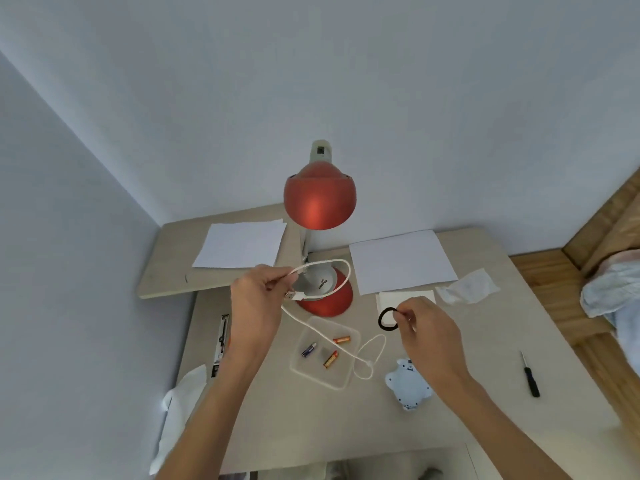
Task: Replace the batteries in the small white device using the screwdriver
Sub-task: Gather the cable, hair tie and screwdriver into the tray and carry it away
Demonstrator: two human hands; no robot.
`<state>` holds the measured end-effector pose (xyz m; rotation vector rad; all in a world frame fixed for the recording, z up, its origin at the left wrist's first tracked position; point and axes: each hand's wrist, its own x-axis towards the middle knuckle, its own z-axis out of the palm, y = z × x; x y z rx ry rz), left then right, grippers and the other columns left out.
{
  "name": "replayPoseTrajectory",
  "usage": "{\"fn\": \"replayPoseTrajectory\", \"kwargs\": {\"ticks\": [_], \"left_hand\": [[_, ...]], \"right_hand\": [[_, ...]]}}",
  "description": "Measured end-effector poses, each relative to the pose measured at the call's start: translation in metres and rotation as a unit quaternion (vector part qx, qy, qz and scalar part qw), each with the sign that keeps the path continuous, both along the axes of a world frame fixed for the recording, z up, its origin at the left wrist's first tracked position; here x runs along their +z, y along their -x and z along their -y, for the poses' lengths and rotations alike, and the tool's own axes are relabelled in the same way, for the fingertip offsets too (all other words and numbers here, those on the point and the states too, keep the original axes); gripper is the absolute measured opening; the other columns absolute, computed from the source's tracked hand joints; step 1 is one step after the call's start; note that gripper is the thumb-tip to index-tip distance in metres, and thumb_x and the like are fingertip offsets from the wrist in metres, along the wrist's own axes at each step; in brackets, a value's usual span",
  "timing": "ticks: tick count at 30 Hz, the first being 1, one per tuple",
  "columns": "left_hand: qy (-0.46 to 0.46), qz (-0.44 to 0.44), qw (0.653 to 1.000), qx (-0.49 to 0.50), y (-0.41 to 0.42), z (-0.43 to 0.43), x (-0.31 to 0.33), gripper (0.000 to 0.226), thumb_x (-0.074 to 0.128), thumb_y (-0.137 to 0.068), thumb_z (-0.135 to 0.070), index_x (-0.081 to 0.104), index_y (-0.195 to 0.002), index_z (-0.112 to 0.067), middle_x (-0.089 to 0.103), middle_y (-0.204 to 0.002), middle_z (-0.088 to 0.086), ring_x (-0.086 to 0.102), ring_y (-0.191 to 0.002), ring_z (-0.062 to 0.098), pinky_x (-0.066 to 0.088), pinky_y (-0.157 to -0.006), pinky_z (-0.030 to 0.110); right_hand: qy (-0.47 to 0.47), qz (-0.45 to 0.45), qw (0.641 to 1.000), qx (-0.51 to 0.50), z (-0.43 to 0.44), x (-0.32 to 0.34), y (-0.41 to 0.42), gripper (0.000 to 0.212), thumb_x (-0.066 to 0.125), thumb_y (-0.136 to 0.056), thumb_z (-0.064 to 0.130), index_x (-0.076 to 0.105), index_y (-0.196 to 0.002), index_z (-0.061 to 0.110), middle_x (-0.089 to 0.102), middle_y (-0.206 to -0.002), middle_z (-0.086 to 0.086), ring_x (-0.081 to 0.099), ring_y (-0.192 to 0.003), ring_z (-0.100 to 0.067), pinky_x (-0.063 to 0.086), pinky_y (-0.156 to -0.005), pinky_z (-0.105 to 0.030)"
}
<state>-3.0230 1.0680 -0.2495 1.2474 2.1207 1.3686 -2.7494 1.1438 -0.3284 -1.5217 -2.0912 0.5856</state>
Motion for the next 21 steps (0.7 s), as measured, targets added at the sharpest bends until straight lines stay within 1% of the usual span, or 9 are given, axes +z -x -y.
{"fn": "replayPoseTrajectory", "kwargs": {"ticks": [2,4,6,8,10,13,15,17,21], "left_hand": [[-0.015,0.015,1.0,-0.01,0.01,0.002,0.014,0.024,0.08,-0.094,-0.016,0.085,-0.09,-0.039,0.076,-0.082,-0.01,0.073,-0.074,0.01,0.053,-0.069,0.021],[-0.022,0.032,0.999,-0.021,0.017,0.003,0.028,0.021,0.08,-0.095,-0.014,0.086,-0.092,-0.034,0.076,-0.084,-0.007,0.074,-0.075,0.012,0.055,-0.073,0.025],[-0.031,0.03,0.999,-0.028,0.022,0.006,0.043,0.023,0.08,-0.094,-0.012,0.085,-0.092,-0.034,0.076,-0.084,-0.007,0.074,-0.074,0.013,0.058,-0.074,0.028],[-0.043,0.029,0.998,-0.035,0.027,0.01,0.059,0.019,0.081,-0.094,-0.013,0.085,-0.096,-0.031,0.076,-0.083,-0.008,0.075,-0.073,0.013,0.061,-0.075,0.029],[-0.057,0.027,0.997,-0.04,0.031,0.013,0.073,0.015,0.081,-0.093,-0.013,0.085,-0.098,-0.027,0.076,-0.083,-0.008,0.075,-0.071,0.013,0.06,-0.074,0.023],[-0.069,0.033,0.996,-0.053,0.032,0.021,0.089,0.015,0.08,-0.094,-0.012,0.085,-0.099,-0.026,0.077,-0.085,-0.008,0.075,-0.072,0.012,0.055,-0.07,0.011],[-0.077,0.032,0.994,-0.064,0.032,0.025,0.098,0.018,0.08,-0.094,-0.013,0.085,-0.098,-0.03,0.078,-0.087,-0.008,0.075,-0.074,0.012,0.054,-0.07,0.01],[-0.092,0.019,0.993,-0.075,0.033,0.025,0.105,0.024,0.08,-0.094,-0.012,0.082,-0.096,-0.036,0.078,-0.087,-0.011,0.075,-0.074,0.011,0.056,-0.072,0.012],[-0.107,0.004,0.991,-0.08,0.041,0.015,0.109,0.028,0.078,-0.094,-0.007,0.081,-0.098,-0.035,0.077,-0.088,-0.014,0.076,-0.073,0.01,0.057,-0.071,0.013]], "right_hand": [[-0.001,-0.002,1.0,-0.01,0.002,0.001,0.01,0.013,0.068,-0.101,0.025,0.065,-0.089,0.026,0.062,-0.082,0.011,0.058,-0.074,-0.009,0.054,-0.064,-0.033],[-0.009,-0.009,1.0,-0.019,0.005,0.004,0.02,0.013,0.069,-0.101,0.025,0.065,-0.088,0.028,0.061,-0.081,0.012,0.059,-0.073,-0.008,0.052,-0.062,-0.031],[-0.019,-0.017,0.999,-0.025,0.007,0.008,0.029,0.014,0.071,-0.1,0.024,0.065,-0.088,0.028,0.06,-0.08,0.014,0.058,-0.072,-0.007,0.047,-0.06,-0.024],[-0.025,-0.019,0.999,-0.028,0.01,0.011,0.036,0.013,0.071,-0.099,0.023,0.065,-0.088,0.028,0.06,-0.08,0.015,0.058,-0.073,-0.006,0.041,-0.06,-0.019],[-0.024,-0.018,0.999,-0.03,0.012,0.014,0.041,0.014,0.07,-0.1,0.023,0.065,-0.089,0.03,0.059,-0.08,0.016,0.058,-0.073,-0.004,0.041,-0.061,-0.018],[-0.029,-0.015,0.999,-0.035,0.017,0.015,0.047,0.014,0.07,-0.1,0.023,0.064,-0.089,0.03,0.058,-0.079,0.017,0.056,-0.072,0.001,0.038,-0.061,-0.015],[-0.028,-0.01,0.999,-0.04,0.019,0.015,0.049,0.015,0.07,-0.1,0.024,0.064,-0.088,0.03,0.057,-0.077,0.018,0.055,-0.073,0.003,0.035,-0.061,-0.012],[-0.028,-0.006,0.999,-0.041,0.02,0.014,0.051,0.015,0.07,-0.1,0.024,0.064,-0.088,0.03,0.056,-0.077,0.019,0.056,-0.073,0.003,0.035,-0.06,-0.012],[-0.027,-0.014,0.999,-0.044,0.02,0.011,0.053,0.015,0.071,-0.1,0.024,0.064,-0.087,0.029,0.058,-0.078,0.018,0.057,-0.074,-0.001,0.043,-0.061,-0.019]]}}
